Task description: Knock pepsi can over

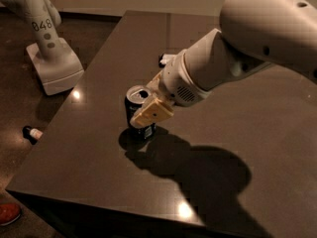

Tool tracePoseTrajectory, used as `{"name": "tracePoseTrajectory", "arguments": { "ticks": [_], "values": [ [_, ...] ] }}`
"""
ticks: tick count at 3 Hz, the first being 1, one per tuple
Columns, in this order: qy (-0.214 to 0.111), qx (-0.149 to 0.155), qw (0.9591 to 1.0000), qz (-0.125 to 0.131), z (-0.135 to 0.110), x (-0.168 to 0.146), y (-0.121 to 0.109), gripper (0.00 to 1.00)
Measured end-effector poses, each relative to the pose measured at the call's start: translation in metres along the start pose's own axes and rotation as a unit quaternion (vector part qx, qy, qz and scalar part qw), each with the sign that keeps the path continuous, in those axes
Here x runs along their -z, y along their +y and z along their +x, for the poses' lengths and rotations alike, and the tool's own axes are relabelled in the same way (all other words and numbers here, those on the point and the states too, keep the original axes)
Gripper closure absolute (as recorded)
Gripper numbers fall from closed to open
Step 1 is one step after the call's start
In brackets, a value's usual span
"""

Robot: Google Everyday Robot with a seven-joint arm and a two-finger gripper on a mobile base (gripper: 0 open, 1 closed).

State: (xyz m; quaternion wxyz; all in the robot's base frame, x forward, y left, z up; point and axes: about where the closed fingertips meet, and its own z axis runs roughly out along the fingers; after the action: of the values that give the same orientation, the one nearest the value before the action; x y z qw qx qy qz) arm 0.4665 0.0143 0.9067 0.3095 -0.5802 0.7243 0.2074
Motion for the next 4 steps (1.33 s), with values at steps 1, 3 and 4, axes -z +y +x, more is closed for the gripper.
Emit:
{"name": "tracePoseTrajectory", "arguments": {
  "ticks": [1,3,4],
  "values": [
    [-0.005,-0.001,1.0000,-0.005,-0.003,0.004,0.000,0.62],
    [0.022,0.004,0.9998,-0.001,0.003,0.045,-0.015,1.00],
    [0.066,0.015,0.9977,0.003,0.019,0.072,-0.030,1.00]
  ]
}}
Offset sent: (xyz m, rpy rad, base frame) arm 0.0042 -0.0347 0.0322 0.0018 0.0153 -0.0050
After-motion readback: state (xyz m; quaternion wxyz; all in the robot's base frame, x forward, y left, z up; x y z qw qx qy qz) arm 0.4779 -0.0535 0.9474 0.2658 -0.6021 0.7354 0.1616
